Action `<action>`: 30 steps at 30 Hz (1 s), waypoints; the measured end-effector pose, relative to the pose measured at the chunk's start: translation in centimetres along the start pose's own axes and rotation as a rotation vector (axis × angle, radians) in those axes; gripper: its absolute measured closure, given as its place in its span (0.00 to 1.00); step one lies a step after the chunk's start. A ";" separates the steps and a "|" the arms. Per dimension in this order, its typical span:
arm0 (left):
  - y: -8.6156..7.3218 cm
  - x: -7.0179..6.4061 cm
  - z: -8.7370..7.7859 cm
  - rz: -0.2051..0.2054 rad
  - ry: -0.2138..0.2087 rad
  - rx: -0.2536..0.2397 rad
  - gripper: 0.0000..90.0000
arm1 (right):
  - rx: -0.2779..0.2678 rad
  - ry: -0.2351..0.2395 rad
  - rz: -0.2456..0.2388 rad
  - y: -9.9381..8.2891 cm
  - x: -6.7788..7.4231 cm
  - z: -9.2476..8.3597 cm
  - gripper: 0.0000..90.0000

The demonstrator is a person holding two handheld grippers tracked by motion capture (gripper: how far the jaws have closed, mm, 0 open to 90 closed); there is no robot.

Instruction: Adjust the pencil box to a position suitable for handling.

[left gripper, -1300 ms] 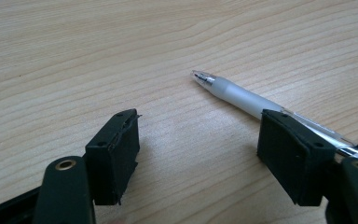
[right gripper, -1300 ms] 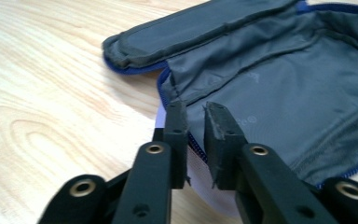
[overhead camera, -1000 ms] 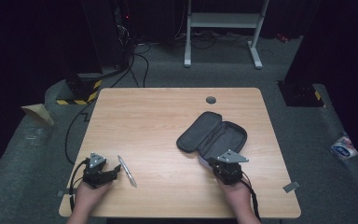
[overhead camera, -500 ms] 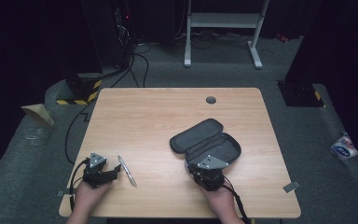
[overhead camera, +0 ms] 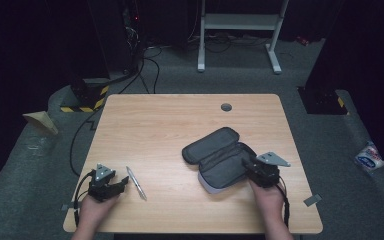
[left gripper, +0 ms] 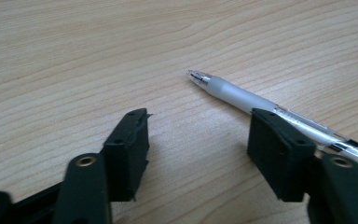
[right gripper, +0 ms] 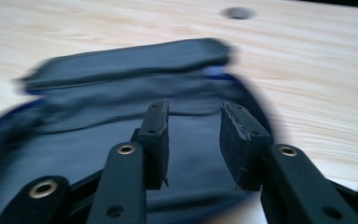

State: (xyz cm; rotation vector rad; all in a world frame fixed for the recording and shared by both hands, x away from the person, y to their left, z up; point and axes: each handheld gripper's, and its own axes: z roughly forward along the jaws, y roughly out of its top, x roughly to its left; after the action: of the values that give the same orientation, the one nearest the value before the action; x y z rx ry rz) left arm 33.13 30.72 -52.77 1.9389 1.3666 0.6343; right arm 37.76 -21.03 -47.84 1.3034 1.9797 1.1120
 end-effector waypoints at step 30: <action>2.9 -9.3 -0.8 0.090 -0.150 -0.031 0.66 | 0.095 0.032 0.006 -1.7 -0.6 0.9 0.85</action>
State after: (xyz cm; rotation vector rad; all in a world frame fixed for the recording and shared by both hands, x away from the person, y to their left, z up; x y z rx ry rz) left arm 31.26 21.46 -50.14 1.9893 1.1762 0.5369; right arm 37.86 -21.60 -49.82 1.3478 2.0759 1.0588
